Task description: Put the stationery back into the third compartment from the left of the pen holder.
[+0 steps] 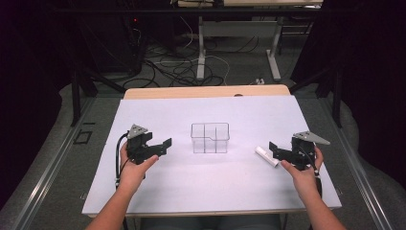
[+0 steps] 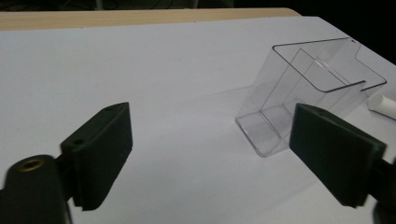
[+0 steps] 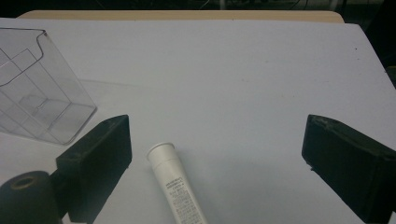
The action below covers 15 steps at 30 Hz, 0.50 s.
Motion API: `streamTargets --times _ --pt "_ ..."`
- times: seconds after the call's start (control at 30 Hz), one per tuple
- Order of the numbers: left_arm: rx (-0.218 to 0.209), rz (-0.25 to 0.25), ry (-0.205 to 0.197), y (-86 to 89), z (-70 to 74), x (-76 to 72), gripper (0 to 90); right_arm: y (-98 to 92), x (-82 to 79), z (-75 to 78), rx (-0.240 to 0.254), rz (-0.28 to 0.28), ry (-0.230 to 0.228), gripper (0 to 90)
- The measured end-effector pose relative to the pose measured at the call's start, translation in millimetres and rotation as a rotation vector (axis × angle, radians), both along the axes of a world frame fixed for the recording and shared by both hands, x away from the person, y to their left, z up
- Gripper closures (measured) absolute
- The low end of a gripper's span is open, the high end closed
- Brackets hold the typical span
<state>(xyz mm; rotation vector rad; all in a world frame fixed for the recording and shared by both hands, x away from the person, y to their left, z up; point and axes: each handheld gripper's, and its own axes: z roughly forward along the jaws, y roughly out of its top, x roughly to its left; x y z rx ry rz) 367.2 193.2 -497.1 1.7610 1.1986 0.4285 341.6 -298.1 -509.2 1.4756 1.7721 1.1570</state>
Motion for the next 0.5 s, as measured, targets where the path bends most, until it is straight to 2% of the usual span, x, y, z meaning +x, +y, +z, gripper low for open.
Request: streamTargets --times 0.1,0.2,0.33,0.37,0.4,0.5 --pt "0.012 0.034 0.004 1.6 -1.8 1.3 4.9 0.1 0.4 -0.5 -0.003 0.0 0.003 7.9" --pt "-0.013 0.05 0.015 4.1 -3.4 2.8 3.2 -0.1 1.0 -1.4 -0.007 0.003 0.009 7.9" --pt "-0.016 0.051 0.017 7.1 -4.2 3.2 0.2 0.9 1.5 -2.9 -0.013 -0.001 0.02 7.8" --pt "-0.012 0.049 0.018 7.9 -4.5 3.0 0.2 0.6 0.6 -1.7 -0.02 0.006 0.049 7.8" --pt "-0.006 0.052 0.017 8.2 -4.7 2.5 0.2 1.3 1.8 -3.1 -0.011 0.01 0.029 7.8" --pt "-0.007 0.04 0.018 9.2 -4.1 0.7 0.2 1.8 2.9 -1.9 -0.029 0.023 0.023 7.9"
